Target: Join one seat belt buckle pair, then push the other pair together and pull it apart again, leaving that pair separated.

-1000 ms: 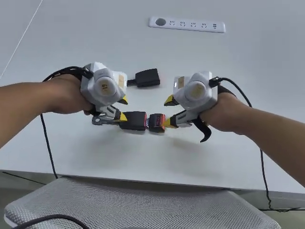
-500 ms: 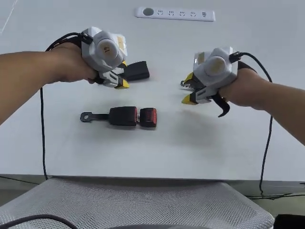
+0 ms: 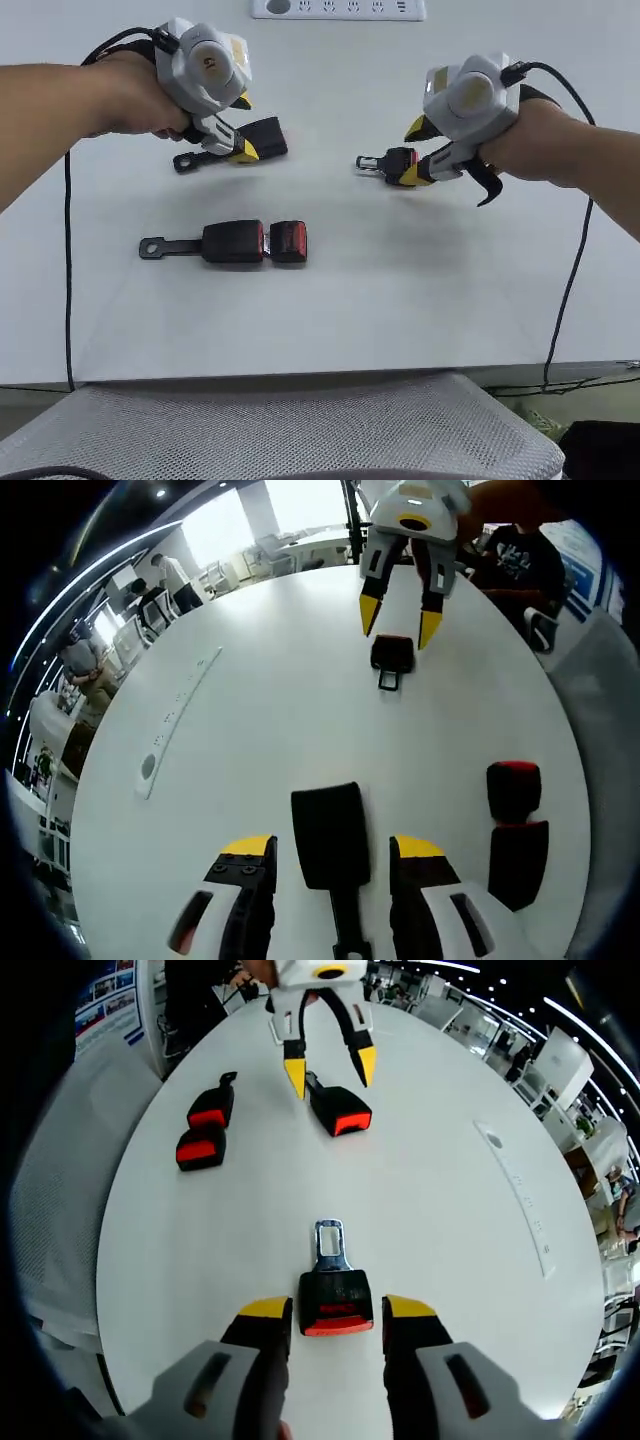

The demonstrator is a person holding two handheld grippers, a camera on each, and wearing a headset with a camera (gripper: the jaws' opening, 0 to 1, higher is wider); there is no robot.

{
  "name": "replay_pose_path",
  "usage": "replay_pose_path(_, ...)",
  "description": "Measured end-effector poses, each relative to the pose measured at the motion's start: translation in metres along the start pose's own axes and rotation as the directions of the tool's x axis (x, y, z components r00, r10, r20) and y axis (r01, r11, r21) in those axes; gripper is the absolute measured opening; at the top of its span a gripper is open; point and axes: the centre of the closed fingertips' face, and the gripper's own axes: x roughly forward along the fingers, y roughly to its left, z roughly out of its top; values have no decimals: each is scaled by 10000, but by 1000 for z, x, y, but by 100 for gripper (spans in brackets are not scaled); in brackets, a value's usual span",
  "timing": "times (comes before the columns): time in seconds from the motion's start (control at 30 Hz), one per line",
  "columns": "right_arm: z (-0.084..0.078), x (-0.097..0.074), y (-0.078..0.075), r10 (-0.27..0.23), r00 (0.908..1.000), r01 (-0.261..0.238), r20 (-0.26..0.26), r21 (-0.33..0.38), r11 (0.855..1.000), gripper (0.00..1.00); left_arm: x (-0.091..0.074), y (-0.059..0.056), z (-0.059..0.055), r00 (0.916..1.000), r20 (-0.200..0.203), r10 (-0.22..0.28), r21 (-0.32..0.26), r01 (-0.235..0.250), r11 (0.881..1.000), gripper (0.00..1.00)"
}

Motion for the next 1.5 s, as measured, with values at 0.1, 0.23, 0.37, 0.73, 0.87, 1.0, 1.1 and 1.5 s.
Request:
replay_pose_path(0.1,0,7,1,187,9998,-187,-9,44,9998,36,4,1,-7,9994,-265,-241,-112,238,9997,46)
replay_pose_path(0.23,-4,15,5,448,9987,-448,-238,-11,9990,35,6,3,-11,9986,-481,-217,740,253,9969,41)
replay_pose_path(0.37,-7,17,4,573,9978,-575,-322,-62,9983,35,8,-8,-8,9970,-406,-661,771,691,9946,34)
replay_pose_path(0.73,-8,17,6,1199,9916,-1221,-483,-465,9914,34,11,-23,-11,9913,-985,-875,1389,1007,9852,32)
replay_pose_path(0.87,-8,17,6,1355,9902,-1367,-326,-382,9899,34,13,-25,-14,9911,-1134,-703,1785,899,9798,32)
replay_pose_path(1.0,-8,18,6,1477,9887,-1485,-274,-296,9885,34,14,-25,-15,9919,-816,-970,903,1043,9904,32)
replay_pose_path(1.1,-8,18,6,1500,9884,-1506,-236,-247,9883,34,14,-28,-16,9913,-885,-971,992,1058,9894,32)
replay_pose_path(1.5,-4,22,4,1351,9902,-1357,-347,-149,9906,34,19,-24,-19,9908,-855,-1049,772,1115,9908,32)
